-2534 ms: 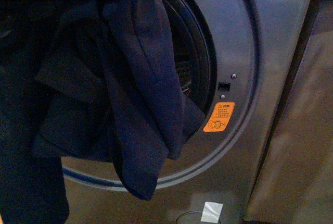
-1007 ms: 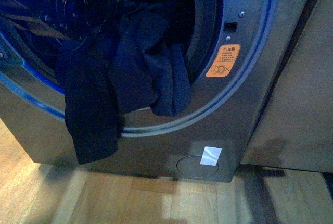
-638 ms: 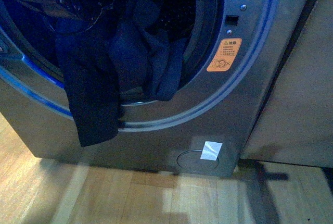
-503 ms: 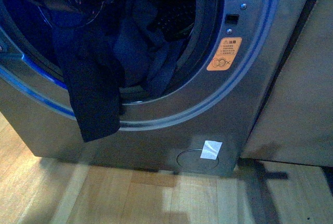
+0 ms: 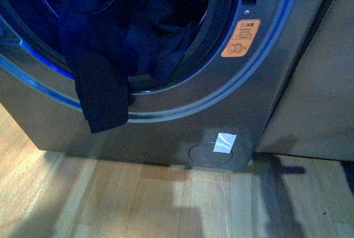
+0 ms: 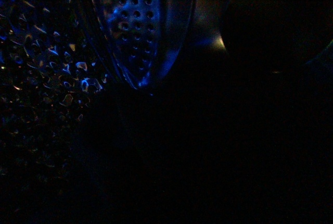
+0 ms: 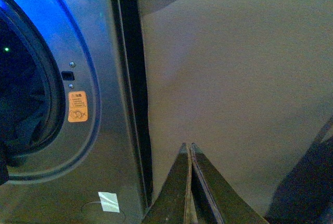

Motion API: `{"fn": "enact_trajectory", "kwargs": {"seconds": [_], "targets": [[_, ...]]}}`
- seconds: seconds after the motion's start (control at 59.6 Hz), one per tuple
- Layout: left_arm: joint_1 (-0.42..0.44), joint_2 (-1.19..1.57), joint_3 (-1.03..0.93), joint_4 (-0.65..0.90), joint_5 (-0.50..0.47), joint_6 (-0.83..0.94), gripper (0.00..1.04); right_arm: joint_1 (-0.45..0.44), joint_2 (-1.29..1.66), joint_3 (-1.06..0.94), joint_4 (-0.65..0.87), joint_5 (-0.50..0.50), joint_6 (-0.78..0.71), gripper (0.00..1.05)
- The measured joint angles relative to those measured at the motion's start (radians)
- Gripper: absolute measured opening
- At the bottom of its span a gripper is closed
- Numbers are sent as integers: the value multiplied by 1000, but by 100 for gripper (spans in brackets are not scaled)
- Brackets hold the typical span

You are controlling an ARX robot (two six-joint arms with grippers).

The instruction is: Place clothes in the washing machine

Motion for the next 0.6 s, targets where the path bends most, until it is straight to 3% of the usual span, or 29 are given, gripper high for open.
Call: {"fn": "enact_trajectory", "kwargs": {"seconds": [0.269, 0.47, 0.604], "targets": [[1, 142, 232, -121, 8, -12, 8, 0, 0, 0, 0, 0, 0, 2], [29, 336, 629, -345, 16, -35, 8, 0, 0, 0, 0, 0, 0, 2], [47, 401, 747, -405, 17, -42, 8, 0, 0, 0, 0, 0, 0, 2]]}}
